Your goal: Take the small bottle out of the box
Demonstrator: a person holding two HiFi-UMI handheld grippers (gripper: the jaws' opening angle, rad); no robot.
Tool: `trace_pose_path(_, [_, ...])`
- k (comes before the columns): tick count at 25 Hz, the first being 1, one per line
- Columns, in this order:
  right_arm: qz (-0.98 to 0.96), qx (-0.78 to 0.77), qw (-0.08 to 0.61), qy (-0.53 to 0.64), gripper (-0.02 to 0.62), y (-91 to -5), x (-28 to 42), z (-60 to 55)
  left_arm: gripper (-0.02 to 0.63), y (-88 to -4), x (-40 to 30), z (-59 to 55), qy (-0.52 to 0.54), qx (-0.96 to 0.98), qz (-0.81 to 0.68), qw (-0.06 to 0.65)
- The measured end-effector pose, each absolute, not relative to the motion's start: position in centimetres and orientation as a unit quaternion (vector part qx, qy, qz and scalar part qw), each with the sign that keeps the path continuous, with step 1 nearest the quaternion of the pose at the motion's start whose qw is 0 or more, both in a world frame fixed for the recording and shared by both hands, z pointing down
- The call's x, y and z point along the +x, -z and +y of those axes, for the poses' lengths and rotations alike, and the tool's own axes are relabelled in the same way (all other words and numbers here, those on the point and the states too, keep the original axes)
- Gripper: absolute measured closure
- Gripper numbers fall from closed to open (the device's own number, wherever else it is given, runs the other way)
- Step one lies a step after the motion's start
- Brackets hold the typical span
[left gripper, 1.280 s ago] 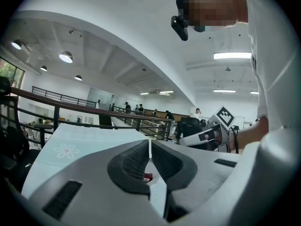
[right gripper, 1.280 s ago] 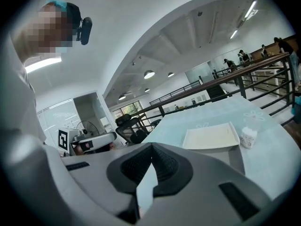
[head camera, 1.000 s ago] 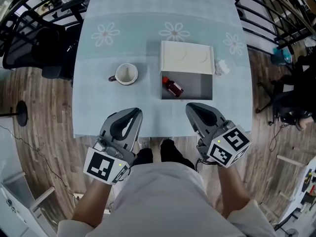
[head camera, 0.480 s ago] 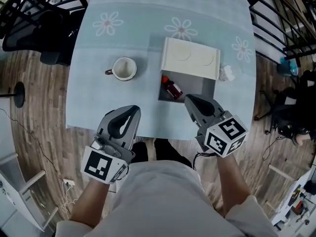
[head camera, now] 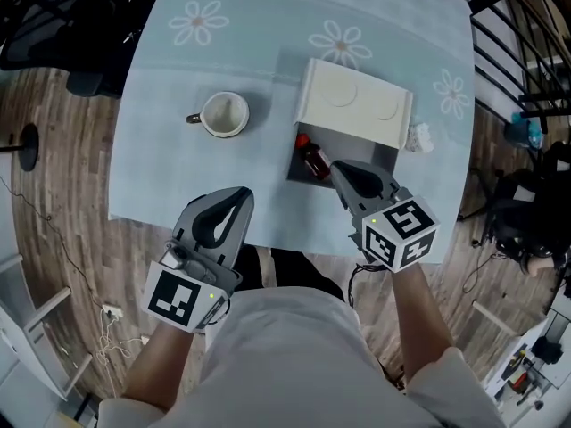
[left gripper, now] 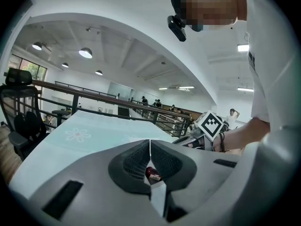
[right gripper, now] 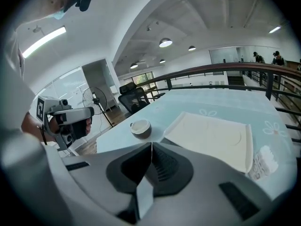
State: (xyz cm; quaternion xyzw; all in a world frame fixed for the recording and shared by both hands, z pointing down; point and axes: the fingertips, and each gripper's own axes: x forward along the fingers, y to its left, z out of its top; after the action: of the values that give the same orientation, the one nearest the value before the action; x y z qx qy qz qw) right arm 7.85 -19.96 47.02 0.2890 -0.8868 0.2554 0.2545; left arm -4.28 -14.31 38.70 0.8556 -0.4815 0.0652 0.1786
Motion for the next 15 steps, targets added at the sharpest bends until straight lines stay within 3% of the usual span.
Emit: trace_pose_path(15, [-0.866, 0.259, 0.355, -0.239, 0.572, -52.5, 7.1, -20.7, 0.584, -41.9, -4.7, -14.4, -0.061, 0.841, -0.489, 0.222])
